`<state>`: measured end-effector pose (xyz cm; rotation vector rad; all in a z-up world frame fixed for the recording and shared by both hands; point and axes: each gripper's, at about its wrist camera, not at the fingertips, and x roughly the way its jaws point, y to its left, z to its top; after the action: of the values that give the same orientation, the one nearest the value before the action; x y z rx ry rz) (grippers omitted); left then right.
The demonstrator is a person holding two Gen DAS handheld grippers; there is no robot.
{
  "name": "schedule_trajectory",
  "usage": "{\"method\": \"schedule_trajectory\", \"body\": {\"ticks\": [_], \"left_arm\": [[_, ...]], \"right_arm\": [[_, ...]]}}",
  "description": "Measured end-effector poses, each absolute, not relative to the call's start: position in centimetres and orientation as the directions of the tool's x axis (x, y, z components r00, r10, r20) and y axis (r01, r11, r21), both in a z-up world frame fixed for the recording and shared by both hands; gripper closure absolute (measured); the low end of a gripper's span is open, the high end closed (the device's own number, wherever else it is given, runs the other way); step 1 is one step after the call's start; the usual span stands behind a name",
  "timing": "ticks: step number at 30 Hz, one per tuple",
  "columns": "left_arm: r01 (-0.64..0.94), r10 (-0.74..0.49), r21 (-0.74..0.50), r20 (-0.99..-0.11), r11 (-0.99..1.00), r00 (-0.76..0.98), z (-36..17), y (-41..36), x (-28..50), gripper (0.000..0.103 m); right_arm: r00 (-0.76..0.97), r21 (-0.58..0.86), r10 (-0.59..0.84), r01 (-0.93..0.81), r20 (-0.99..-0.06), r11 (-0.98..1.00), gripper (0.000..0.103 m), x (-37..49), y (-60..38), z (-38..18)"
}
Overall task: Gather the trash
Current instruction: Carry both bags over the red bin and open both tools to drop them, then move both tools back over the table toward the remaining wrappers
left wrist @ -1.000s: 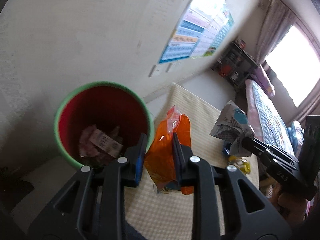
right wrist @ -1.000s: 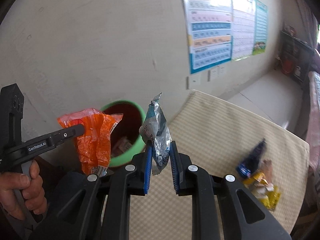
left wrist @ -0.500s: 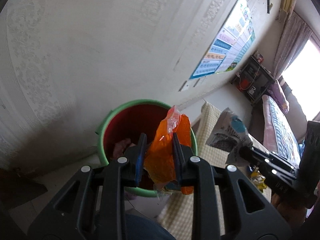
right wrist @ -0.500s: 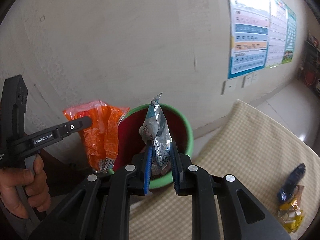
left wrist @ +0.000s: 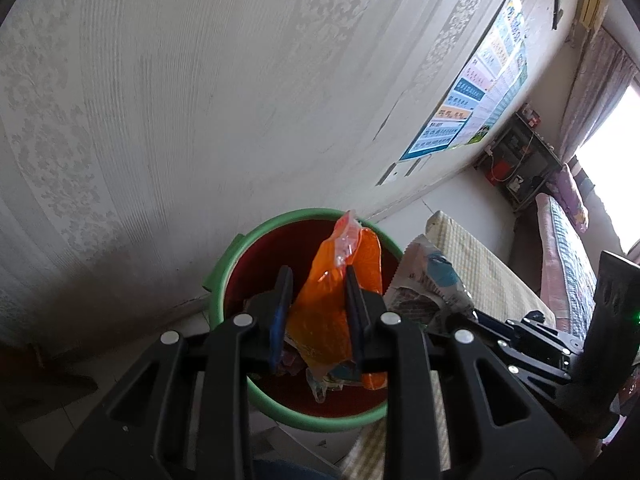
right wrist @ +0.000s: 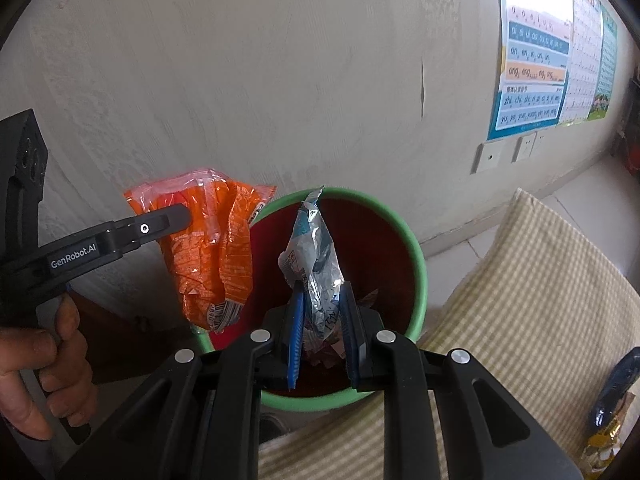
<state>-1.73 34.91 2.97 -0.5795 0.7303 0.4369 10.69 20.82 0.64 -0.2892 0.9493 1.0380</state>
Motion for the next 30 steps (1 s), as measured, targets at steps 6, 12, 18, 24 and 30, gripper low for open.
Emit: {"method": "schedule_trajectory", "body": {"ticks": [6, 12, 18, 24, 30], "left_arm": [[-0.563, 0.172, -0.334, -0.729, 0.756, 0.663, 2.2, 36.0, -1.1, 0.044], [-0.565, 0.177, -0.352, -0.714, 0.746, 0.678, 2.3, 35.8, -1.0, 0.013], [-0.54, 0.159, -0.345, -0.714, 0.768, 0.682, 2.9, 33.4, -1.1, 0.005], [-0.513, 0.155, -0.322, -0.71, 0.795, 0.687, 4.1, 29.8, -1.3, 0.005], [-0.465, 0.136, -0.295, -0.708, 0.835, 0.693, 5.2, 25.8, -1.5, 0.005]], "right_arm": [[0.154, 0.225, 0.579, -0.818, -0.8, 0.529, 0.069, 11.5, 21.1, -1.1], [0.161, 0.235, 0.579, -0.803, -0.799, 0.547, 0.035, 11.7, 19.8, -1.0], [0.215, 0.207, 0.571, -0.786, -0.792, 0.583, 0.007, 11.2, 16.8, 0.3], [0.252, 0.183, 0.549, -0.765, -0.797, 0.617, 0.007, 10.5, 12.8, 1.2], [0.306, 0.178, 0.536, -0.719, -0.787, 0.672, 0.007, 10.1, 6.7, 2.1]]}}
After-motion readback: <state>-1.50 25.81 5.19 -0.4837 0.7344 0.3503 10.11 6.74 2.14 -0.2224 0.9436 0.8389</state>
